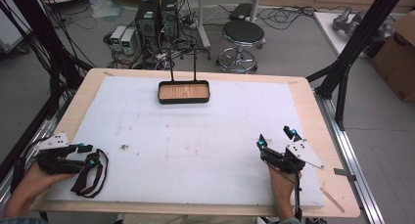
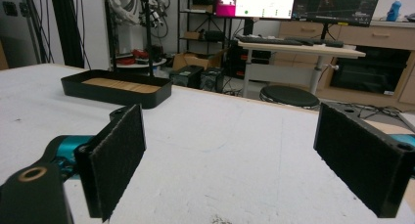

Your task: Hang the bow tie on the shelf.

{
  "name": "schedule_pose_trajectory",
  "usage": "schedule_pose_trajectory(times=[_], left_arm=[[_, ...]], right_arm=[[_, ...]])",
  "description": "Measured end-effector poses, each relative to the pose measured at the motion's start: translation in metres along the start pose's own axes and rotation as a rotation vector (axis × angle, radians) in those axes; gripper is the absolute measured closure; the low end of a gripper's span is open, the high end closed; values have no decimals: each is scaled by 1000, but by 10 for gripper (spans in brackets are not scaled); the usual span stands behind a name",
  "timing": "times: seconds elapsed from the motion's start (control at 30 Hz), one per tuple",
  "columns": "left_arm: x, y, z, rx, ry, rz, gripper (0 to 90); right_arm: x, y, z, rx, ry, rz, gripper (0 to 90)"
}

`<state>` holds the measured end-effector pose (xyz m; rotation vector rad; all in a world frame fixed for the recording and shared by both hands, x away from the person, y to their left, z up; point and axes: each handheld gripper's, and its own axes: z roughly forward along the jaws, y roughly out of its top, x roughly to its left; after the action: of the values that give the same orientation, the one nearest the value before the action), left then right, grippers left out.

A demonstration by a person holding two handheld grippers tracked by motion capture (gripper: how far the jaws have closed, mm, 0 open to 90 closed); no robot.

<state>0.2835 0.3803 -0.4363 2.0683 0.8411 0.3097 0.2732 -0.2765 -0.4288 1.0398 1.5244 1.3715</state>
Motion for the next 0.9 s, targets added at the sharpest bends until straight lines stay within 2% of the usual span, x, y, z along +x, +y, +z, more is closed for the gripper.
schedule_pose_trajectory(times=[0.17,0.33,0.57,0.73,0.83,0.9], left_arm=[[-1,-2,3,23,7,3,442],[-3,-1,3,45,-7,10,557],[-6,0,4,50,-18,28,686],[-10,4,6,24,-27,46,765],[-13,9,7,-18,-27,52,791],[-13,11,7,-29,-24,56,796]], right_arm=[[0,0,0,1,-2,-1,110],[0,0,1,7,-7,-2,110],[0,0,1,9,-9,-5,110],[0,0,1,9,-10,-9,110],[0,0,1,9,-9,-9,110],[0,0,1,10,-9,-7,110]])
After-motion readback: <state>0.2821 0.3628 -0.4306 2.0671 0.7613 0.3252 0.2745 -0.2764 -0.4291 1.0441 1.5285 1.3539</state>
